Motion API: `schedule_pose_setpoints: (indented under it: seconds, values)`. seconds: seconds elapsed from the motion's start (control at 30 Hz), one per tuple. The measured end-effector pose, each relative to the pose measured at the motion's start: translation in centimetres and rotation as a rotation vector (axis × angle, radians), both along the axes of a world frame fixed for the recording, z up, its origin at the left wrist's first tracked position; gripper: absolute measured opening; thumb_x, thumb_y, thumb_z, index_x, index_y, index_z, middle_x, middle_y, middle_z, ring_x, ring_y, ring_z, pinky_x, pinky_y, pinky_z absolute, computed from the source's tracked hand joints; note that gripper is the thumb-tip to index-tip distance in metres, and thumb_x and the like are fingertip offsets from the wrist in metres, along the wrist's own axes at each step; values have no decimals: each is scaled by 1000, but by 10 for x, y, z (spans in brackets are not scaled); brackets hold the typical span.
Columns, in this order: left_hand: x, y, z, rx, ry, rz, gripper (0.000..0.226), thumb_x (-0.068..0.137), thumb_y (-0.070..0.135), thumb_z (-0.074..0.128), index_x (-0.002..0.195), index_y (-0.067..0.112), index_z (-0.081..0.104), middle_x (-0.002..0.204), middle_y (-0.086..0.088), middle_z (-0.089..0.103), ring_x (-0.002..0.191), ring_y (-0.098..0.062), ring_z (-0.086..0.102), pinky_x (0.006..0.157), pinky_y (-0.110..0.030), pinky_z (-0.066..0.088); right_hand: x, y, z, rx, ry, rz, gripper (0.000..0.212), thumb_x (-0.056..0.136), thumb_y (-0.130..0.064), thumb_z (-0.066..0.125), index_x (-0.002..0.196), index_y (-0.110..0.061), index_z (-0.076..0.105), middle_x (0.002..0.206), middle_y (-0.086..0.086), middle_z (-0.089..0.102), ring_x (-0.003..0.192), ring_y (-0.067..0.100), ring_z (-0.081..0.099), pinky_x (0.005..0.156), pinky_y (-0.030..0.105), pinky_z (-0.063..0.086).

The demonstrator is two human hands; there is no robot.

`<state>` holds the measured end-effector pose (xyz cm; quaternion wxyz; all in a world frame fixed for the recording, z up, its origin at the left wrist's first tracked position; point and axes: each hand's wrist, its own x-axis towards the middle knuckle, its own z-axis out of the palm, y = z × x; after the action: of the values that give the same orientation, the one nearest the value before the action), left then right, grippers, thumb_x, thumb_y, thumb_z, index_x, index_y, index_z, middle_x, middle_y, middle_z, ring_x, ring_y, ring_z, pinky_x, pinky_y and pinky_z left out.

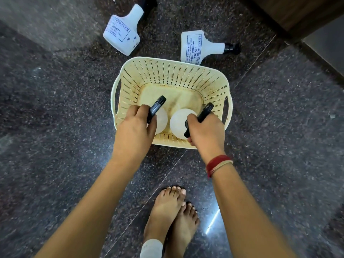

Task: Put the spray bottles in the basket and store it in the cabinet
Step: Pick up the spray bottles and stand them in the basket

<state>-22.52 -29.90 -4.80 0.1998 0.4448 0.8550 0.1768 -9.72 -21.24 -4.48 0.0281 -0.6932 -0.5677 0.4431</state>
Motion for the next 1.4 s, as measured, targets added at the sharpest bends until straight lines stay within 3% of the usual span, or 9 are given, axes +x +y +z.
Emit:
schedule_pose_setpoints:
  seconds: [0.17,0.27,0.4,0.57,0.77,0.9,1.1,1.27,1.4]
  values:
    - [-3,-3,-5,-8,7,34,19,91,30,53,95,11,50,88,-4,50,61,-21,39,53,-30,32,-7,-4,-3,30,11,7,23,84,-37,53,86,-14,53,79,13,71,73,36,69,73,50,58]
    - [-4,-5,-3,-58,56,7,25,89,41,51,93,17,48,85,-1,53,60,-28,50,49,-30,34,-3,-1,3,-71,0,39,48,82,-62,54,98,-16,55,88,10,72,82,35,70,77,49,57]
    - [-12,-5,7,-108,148,-41,49,81,68,47,90,20,55,84,-3,61,65,-31,60,51,-32,42,13,9,32,52,-377,361,92,69,-92,22,114,-21,57,103,9,68,90,31,62,63,32,38]
    - [-35,9,29,-56,252,-38,61,85,68,38,98,14,62,95,-12,65,85,-38,61,71,-43,44,15,41,64,446,-320,344,74,85,-77,22,117,-19,55,104,9,68,93,30,63,65,34,38]
    - [-62,71,25,-86,234,-148,57,88,58,42,123,13,47,134,-16,44,139,-41,22,109,-61,14,-24,100,16,340,-160,512,58,94,-52,42,141,-19,37,153,12,27,140,35,26,111,49,26]
    - [-85,122,9,-128,285,-237,62,88,58,41,130,12,40,145,-15,34,143,-39,10,109,-64,8,-39,145,-21,243,-96,308,67,91,-52,49,145,-19,31,156,15,21,142,37,23,115,49,21]
    - [-114,179,-24,-294,319,-395,69,89,55,42,140,12,26,151,-13,22,145,-34,0,110,-62,4,-37,210,-60,-253,260,-449,66,88,-38,64,141,-7,41,145,13,45,130,27,46,107,36,38]
    - [-146,200,-45,-412,340,-236,72,87,56,47,138,9,28,147,-17,28,144,-36,6,111,-63,9,-37,224,-75,-465,332,-502,56,90,-47,58,135,-14,46,129,6,56,98,25,58,94,39,44]
    - [-154,191,-62,-508,352,-258,69,87,53,50,136,9,27,150,-16,23,144,-35,3,110,-65,10,-38,225,-90,-516,372,-613,61,88,-47,61,136,-15,43,142,8,47,112,24,55,95,39,44]
